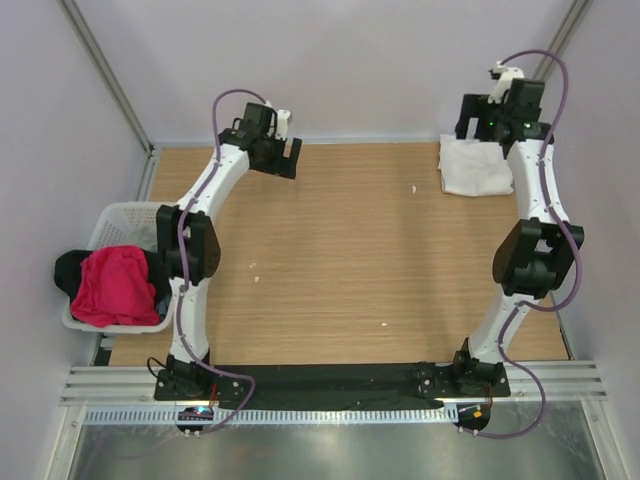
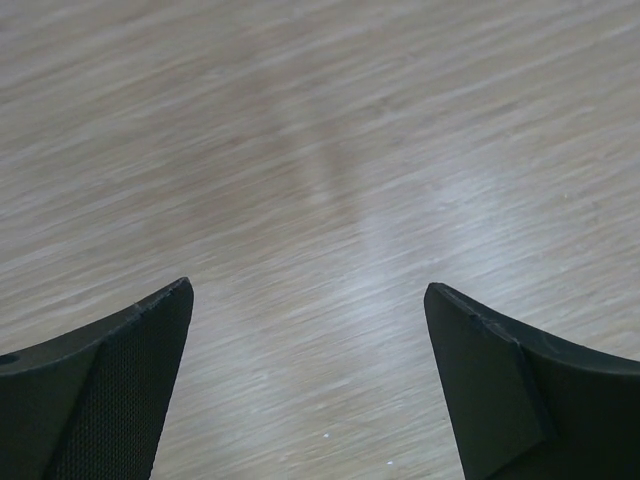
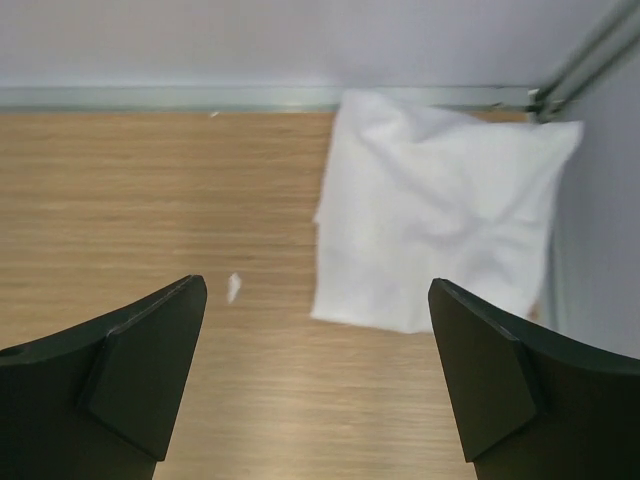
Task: Fold and stack the t-shirts
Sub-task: Neatly place the folded tshirt to the corner
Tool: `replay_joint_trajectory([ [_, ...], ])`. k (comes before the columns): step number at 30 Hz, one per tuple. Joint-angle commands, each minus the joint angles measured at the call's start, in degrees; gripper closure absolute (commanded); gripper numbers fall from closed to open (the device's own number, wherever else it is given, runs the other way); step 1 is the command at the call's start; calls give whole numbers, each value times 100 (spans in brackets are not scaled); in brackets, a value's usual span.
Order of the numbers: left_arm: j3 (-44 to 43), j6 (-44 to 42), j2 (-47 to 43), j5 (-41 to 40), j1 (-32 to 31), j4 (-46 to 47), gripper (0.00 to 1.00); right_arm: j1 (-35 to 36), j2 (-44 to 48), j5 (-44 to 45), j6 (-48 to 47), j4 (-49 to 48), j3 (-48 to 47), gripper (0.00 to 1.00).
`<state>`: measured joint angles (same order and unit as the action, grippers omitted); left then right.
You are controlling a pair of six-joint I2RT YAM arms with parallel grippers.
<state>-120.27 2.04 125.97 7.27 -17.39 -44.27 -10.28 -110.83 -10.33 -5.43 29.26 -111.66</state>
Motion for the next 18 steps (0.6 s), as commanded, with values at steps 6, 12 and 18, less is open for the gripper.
replay_joint_trajectory([
  [6,723,112,-1144,-1324,60,516,0,1027,1097,-330,297,405,1576,0],
  [12,1076,94,-1566,-1482,69,586,0,1362,1686,-145,437,467,2375,0],
  [18,1093,367,-1813,-1097,86,323,0,1389,2442,-57,666,729,3078,0],
])
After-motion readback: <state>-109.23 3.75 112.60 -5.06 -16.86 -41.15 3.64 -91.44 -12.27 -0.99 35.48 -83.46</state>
